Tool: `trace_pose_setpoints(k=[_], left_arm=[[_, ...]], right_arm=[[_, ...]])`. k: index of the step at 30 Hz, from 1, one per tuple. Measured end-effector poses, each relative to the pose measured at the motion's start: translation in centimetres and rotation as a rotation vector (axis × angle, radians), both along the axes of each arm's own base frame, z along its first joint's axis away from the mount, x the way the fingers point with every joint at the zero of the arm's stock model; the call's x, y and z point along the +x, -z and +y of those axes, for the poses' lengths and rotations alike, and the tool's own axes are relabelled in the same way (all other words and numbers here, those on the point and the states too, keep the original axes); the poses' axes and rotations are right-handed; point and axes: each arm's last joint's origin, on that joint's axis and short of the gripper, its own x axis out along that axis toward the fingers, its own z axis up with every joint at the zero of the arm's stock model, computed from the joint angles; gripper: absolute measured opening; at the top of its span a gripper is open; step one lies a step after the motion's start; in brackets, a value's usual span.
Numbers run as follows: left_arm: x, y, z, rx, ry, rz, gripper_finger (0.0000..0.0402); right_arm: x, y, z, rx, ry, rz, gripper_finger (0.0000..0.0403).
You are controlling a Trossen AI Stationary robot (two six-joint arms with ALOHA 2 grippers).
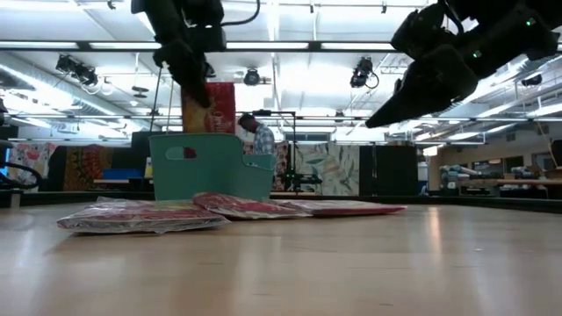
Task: Sort popcorn bags into baskets
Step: Put the red popcorn bag into the green bin
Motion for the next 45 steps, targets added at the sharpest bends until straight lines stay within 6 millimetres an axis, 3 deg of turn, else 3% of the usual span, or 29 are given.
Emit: trace_pose_setpoints(k=[6, 17, 25, 34, 45], left_arm=[[-0.3, 0.8, 1.6, -0.056, 0.001, 0.014, 0.0031], [0.0, 3.0, 5.4, 0.015, 0.017, 0.078, 0.0038], [1.6, 4.5, 7.1, 0.160, 0.048, 0.116, 0.0093], [2.8, 3.5, 7.5, 0.398, -0.048, 0.105, 0.0186], [3.7, 3.5, 6.0, 0.407, -0.064, 0.101, 0.0199]], right_arm=[[0.2, -0.1, 0.2, 0.013, -0.020, -0.023, 0.0131], [0.3, -0.4, 0.6, 0.034, -0.053, -0.055, 0.0131], [0.2, -0.4, 1.0, 0.034, -0.068, -0.055, 0.0131], [0.2, -0.4, 1.1, 0.034, -0.071, -0.055, 0.0131], [0.2, -0.4, 1.1, 0.043, -0.072, -0.057, 0.0131]])
